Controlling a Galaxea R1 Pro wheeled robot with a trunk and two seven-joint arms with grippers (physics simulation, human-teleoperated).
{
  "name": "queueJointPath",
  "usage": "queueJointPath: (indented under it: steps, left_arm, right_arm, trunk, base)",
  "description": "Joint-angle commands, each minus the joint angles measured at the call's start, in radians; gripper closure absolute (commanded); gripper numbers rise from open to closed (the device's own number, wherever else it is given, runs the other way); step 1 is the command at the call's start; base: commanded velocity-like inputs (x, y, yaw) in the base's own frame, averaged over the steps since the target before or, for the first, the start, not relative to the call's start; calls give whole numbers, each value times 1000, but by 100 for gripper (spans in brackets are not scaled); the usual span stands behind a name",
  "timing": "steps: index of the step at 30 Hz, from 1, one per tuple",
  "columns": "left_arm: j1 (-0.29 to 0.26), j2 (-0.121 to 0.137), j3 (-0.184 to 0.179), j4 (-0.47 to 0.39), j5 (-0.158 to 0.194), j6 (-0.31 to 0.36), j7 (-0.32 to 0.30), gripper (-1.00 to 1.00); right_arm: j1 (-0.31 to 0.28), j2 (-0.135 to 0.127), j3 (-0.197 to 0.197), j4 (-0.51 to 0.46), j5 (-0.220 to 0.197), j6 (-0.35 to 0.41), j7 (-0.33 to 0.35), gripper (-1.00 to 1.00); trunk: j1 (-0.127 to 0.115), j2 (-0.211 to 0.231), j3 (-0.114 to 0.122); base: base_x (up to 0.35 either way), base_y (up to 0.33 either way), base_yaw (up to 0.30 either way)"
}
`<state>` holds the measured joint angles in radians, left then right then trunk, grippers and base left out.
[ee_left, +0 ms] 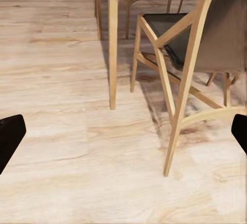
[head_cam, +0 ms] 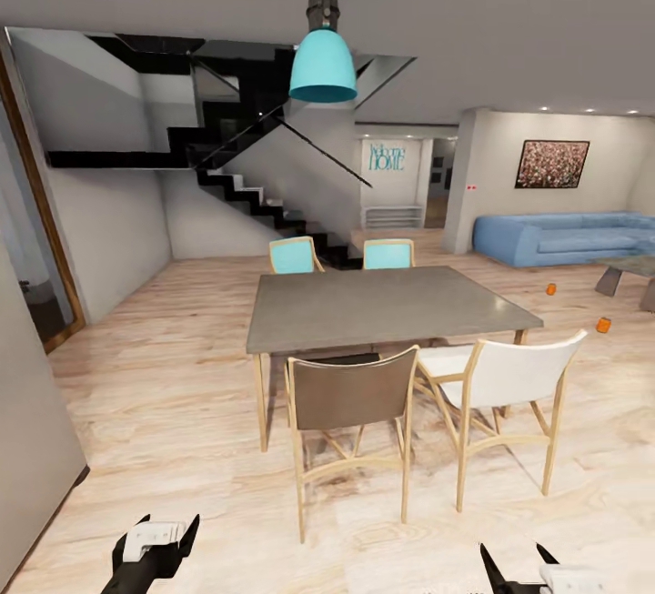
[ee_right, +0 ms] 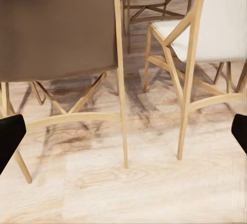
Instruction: Put the three can of soda from the living room inside the tash can in the kitchen.
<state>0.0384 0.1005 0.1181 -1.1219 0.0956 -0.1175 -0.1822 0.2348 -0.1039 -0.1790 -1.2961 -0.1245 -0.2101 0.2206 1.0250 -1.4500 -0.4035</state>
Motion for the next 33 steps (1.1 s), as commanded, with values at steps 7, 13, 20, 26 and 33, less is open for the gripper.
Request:
queueJointPath:
  steps: [7,13,20,26,33]
  left_arm:
    - [0,0,0,2,-1,0,1,-100]
    - [0,0,0,3,-1,0,1,-100]
    - [0,-1,0,3,-1,-1,1,-100]
    - [0,-1,0,3,-1,-1,1,-100]
    - [0,0,0,4,-2,-1,1,-100]
  right_arm:
    - [0,0,1,1,-1,0,0,-100]
    - [0,0,0,1,-1,0,1,-100]
    - [0,0,0,1,-1,0,0,-100]
    - [0,0,0,1,-1,0,0,-100]
    - [0,0,0,1,0,0,0,-100]
  trunk:
    - [0,0,7]
    - [0,0,13]
    - [0,0,20]
    - [0,0,26]
    - [0,0,33]
  base:
    - [0,0,-222]
    - [0,0,-222]
    - [0,0,-222]
    - [0,0,-222]
    - [0,0,-222]
